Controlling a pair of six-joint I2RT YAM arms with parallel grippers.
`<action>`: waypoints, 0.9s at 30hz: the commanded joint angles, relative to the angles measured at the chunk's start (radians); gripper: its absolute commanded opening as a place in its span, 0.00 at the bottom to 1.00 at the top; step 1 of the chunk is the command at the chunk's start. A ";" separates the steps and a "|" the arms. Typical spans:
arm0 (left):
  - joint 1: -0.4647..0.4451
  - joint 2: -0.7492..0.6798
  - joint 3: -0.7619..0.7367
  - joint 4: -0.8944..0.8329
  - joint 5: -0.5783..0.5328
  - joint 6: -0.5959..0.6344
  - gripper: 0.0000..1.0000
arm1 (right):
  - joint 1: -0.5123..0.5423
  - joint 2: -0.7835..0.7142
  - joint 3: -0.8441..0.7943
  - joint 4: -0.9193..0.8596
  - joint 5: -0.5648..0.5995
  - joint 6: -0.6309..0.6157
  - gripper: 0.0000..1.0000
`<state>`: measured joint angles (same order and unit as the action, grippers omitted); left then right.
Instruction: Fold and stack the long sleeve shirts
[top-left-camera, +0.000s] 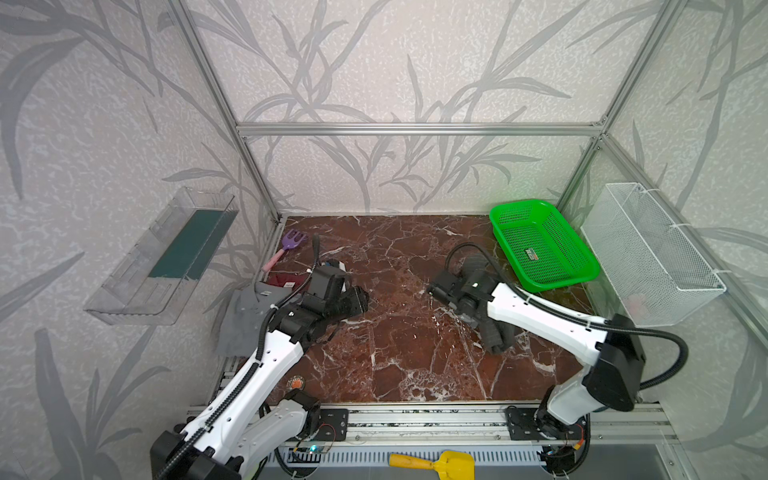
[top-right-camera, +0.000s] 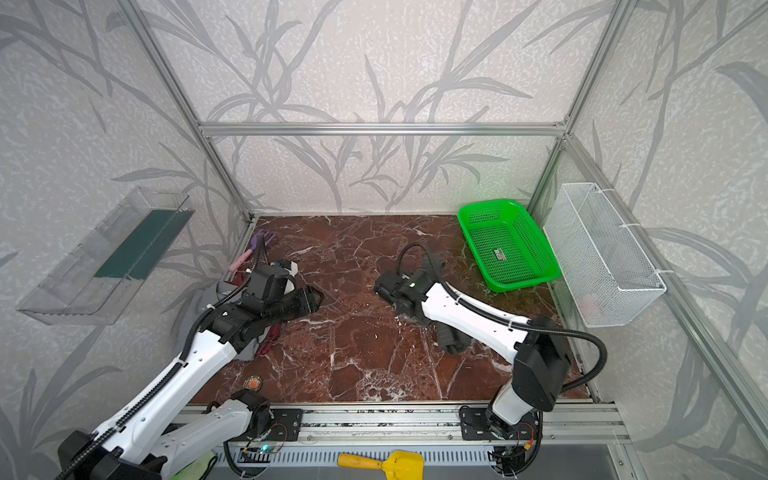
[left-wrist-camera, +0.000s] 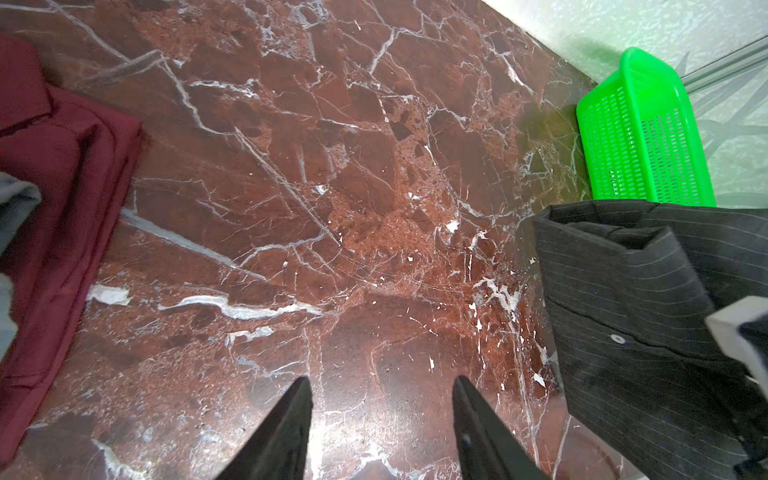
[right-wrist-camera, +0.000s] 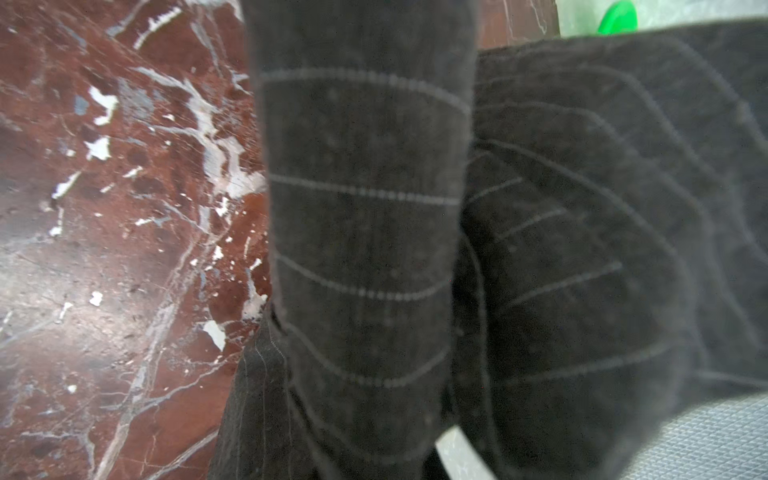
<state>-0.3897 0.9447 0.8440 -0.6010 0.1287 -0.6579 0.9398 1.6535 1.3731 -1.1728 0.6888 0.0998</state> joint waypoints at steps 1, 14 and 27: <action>0.017 -0.038 -0.014 0.004 0.004 -0.006 0.56 | 0.073 0.120 0.078 -0.069 0.063 0.089 0.00; 0.049 -0.096 -0.038 -0.034 -0.008 0.000 0.56 | 0.272 0.271 0.149 0.068 -0.230 0.241 0.20; 0.052 -0.127 -0.061 -0.068 -0.029 -0.002 0.56 | 0.364 0.228 0.099 0.217 -0.418 0.309 0.53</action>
<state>-0.3435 0.8387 0.7956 -0.6395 0.1223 -0.6579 1.2915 1.9175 1.4776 -0.9810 0.3199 0.3813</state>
